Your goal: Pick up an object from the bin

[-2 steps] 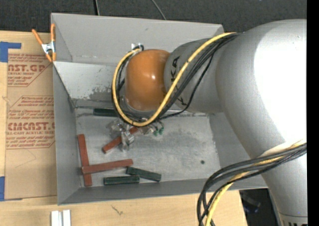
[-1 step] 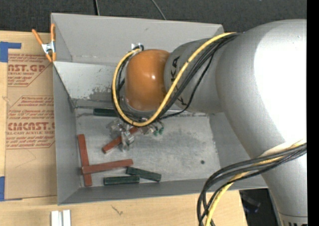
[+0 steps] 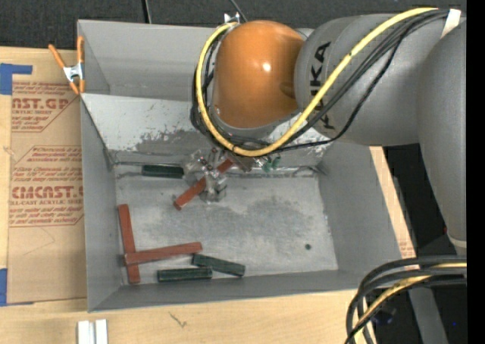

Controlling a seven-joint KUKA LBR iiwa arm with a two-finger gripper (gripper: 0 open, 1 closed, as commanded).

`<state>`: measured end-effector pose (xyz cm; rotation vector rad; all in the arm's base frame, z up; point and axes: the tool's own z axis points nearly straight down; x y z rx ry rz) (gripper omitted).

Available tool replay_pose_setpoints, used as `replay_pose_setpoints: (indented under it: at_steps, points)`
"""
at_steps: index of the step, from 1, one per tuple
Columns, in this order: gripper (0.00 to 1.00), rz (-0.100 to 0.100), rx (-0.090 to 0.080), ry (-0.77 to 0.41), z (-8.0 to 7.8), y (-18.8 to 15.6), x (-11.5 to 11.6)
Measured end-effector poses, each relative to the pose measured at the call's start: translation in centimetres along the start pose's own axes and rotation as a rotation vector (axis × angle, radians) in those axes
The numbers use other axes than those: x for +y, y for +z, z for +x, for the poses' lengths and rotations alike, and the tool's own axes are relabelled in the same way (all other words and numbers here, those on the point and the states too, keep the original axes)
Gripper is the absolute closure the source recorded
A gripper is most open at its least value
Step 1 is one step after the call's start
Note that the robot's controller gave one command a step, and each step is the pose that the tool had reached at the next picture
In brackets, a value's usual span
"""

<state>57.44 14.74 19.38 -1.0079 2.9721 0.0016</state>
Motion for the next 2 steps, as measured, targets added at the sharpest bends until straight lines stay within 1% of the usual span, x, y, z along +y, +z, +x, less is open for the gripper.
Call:
replay_pose_setpoints:
  at_steps: [1,2]
  points:
    - [1.0,0.0,0.0,0.0,0.0,0.0,0.0]
    - [1.0,-0.001,-0.001,-0.535,3.7,-10.4,-2.2]
